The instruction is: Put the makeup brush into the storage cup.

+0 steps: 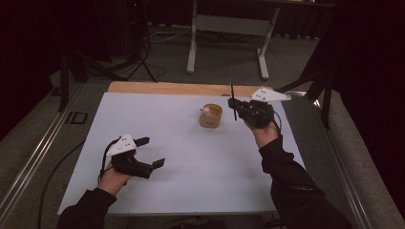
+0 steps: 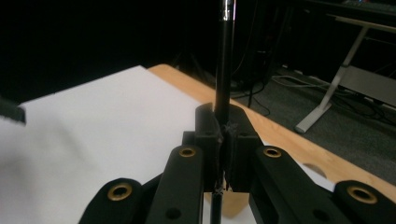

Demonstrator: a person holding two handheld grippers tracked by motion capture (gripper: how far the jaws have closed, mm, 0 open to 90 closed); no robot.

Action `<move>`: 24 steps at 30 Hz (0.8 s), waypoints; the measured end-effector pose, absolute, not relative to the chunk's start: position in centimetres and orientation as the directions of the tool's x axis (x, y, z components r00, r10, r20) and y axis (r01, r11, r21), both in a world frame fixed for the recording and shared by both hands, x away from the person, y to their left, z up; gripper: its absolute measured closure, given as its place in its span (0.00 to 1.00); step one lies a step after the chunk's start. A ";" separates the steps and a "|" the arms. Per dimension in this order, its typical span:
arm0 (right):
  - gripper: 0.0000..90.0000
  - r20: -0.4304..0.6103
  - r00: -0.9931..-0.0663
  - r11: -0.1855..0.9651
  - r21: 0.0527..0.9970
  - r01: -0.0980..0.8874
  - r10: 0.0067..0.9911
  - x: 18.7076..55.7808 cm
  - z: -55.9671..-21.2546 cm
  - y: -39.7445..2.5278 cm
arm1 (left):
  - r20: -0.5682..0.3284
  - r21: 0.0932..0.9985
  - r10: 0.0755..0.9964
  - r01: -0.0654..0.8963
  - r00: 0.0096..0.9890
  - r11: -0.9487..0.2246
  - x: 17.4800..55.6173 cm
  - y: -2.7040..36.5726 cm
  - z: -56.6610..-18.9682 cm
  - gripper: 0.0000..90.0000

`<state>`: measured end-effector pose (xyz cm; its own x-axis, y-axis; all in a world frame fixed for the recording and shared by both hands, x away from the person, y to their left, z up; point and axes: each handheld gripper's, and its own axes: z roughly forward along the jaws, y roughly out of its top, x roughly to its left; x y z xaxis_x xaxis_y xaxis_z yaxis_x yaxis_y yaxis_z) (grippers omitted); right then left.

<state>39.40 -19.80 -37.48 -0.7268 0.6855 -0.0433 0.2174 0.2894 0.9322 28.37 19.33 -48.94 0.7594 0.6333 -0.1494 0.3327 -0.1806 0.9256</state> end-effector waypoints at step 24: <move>0.95 0.004 -0.671 0.220 0.943 0.248 0.742 45.4 -38.7 -17.9 | -0.151 0.941 0.636 0.308 0.757 -0.142 27.4 20.0 -51.0 0.01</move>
<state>45.40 -17.94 -38.71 -0.6709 0.7416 0.0041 0.2485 0.2195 0.9434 27.40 19.99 -51.00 0.7565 0.6362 -0.1514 0.3078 -0.1422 0.9408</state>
